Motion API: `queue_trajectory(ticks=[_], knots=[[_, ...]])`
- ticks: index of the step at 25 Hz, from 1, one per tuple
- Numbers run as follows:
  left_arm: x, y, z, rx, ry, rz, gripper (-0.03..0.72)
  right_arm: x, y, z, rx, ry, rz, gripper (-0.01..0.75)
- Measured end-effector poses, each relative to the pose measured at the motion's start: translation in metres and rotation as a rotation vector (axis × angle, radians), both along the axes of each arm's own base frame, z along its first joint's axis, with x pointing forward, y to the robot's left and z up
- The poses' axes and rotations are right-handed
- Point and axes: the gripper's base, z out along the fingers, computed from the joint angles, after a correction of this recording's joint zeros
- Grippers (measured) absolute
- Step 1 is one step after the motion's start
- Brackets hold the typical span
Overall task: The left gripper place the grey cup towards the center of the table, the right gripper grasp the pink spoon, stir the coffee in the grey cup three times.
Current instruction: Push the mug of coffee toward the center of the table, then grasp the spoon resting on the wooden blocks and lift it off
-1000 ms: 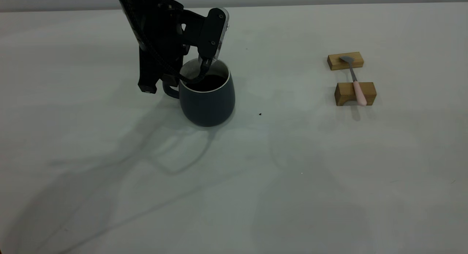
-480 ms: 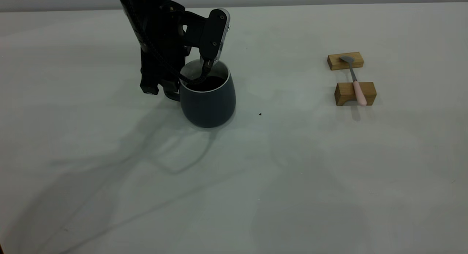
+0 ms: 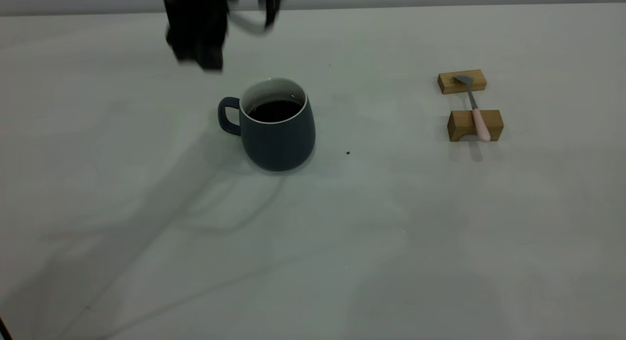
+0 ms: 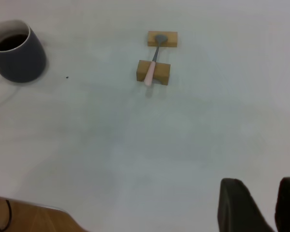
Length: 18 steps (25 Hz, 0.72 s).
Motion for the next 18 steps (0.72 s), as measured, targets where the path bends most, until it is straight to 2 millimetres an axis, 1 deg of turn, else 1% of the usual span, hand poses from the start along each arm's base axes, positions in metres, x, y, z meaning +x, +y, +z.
queue_trajectory(ticks=[5,7,11,14,16,18], knots=[[-0.018,0.012,0.065,-0.107,-0.035,0.359,0.586,0.0,0.0,0.0,0.0,0.0,0.0,0.237],[-0.029,0.019,0.093,-0.155,-0.054,0.51,0.586,0.0,0.0,0.0,0.0,0.0,0.0,0.237],[-0.056,0.038,0.14,-0.186,-0.086,0.754,0.586,0.0,0.0,0.0,0.0,0.0,0.0,0.237],[-0.075,0.051,0.167,-0.187,-0.114,0.89,0.586,0.0,0.0,0.0,0.0,0.0,0.0,0.237],[-0.087,0.058,0.181,-0.193,-0.116,0.969,0.586,0.0,0.0,0.0,0.0,0.0,0.0,0.237],[-0.096,0.063,0.193,-0.227,-0.135,1.013,0.586,0.0,0.0,0.0,0.0,0.0,0.0,0.237]])
